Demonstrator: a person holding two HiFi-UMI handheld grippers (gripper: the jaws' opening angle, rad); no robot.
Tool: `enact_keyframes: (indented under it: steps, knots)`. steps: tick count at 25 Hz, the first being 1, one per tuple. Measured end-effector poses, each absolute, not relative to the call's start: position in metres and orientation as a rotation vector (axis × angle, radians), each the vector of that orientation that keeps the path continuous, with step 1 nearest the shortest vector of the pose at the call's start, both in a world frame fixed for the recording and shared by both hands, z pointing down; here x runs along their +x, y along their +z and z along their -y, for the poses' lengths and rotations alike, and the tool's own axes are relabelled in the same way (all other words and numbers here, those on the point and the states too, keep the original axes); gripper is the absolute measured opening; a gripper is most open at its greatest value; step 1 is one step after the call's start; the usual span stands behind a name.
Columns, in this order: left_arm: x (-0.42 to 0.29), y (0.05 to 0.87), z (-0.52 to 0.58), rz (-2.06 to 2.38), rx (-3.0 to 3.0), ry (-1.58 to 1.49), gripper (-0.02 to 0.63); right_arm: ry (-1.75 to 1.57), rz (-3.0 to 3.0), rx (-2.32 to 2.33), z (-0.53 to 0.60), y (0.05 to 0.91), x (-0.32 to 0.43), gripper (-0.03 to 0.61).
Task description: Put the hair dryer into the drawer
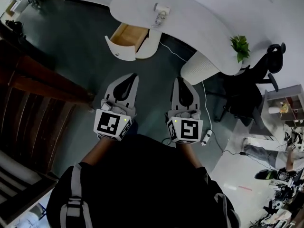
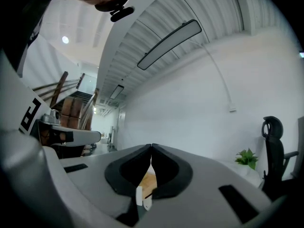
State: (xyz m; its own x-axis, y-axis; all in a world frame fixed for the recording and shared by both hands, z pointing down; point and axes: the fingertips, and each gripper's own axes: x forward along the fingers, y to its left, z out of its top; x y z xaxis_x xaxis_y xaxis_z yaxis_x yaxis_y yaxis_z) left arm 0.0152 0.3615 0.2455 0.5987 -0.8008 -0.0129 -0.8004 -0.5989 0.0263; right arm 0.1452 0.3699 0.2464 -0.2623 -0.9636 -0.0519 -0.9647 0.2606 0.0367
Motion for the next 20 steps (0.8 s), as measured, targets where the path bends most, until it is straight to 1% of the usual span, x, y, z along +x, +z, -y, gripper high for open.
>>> enact_keyframes:
  steps: [11,20]
  knots:
    - [-0.005,0.250,-0.233,1.220,2.868,-0.001,0.008,0.069,-2.381,-2.027,-0.249,0.250,0.114,0.023]
    - [-0.019,0.255,-0.177,1.137,2.874,-0.026,0.008,0.080,-2.360,-2.077,-0.194,0.249,0.096,0.023]
